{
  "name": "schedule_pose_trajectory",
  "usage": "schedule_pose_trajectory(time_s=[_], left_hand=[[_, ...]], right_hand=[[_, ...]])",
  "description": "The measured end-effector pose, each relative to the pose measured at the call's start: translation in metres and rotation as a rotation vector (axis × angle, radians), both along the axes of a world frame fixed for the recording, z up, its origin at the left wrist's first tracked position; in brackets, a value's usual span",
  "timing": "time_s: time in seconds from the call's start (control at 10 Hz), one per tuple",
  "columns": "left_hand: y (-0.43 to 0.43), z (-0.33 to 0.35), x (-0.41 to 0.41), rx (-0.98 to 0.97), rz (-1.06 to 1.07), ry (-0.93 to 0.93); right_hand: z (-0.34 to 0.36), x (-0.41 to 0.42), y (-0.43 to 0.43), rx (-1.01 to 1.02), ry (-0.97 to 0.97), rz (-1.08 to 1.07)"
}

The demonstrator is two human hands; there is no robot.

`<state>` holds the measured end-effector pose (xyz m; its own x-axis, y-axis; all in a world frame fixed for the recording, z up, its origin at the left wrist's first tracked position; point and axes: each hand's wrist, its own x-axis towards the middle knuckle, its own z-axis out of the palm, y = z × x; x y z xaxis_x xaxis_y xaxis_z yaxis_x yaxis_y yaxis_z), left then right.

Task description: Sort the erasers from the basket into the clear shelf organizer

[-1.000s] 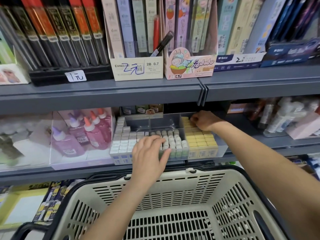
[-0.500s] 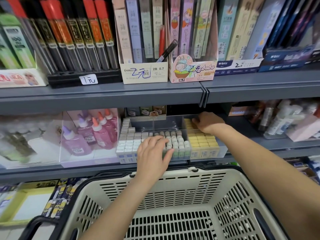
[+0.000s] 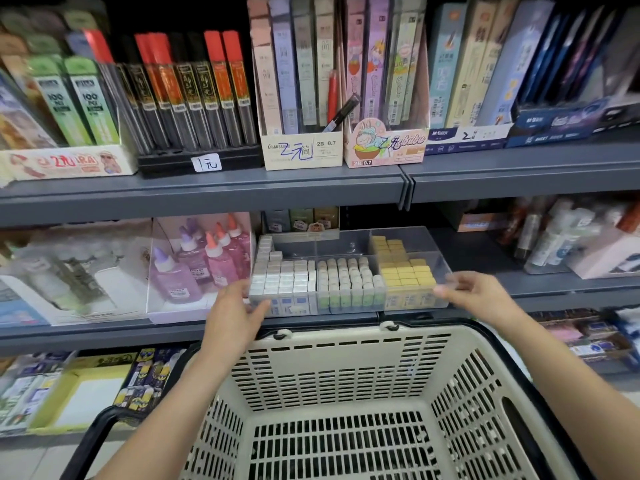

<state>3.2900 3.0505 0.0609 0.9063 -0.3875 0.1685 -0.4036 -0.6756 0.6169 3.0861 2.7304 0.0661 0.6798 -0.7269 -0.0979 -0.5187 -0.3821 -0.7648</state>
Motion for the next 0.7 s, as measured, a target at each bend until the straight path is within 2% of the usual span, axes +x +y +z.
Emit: schedule_pose_trajectory(time_s=[0.2,0.4,0.6,0.7], left_hand=[[-0.007,0.000,0.002,-0.076,0.080,0.011],[-0.009,-0.005,0.006,-0.076,0.109,-0.006],[-0.009,0.000,0.003,-0.081,0.066,0.041],[0.010,0.007,-0.008,-0.031,0.042,0.009]], right_hand=[[-0.008,0.020,-0.005,-0.123,0.013,-0.029],[-0.015,0.021,-0.009,-0.138,0.007,-0.036],[-0.010,0.020,-0.001,-0.158,0.053,-0.015],[0.002,0.009,0.015,-0.246,0.045,-0.042]])
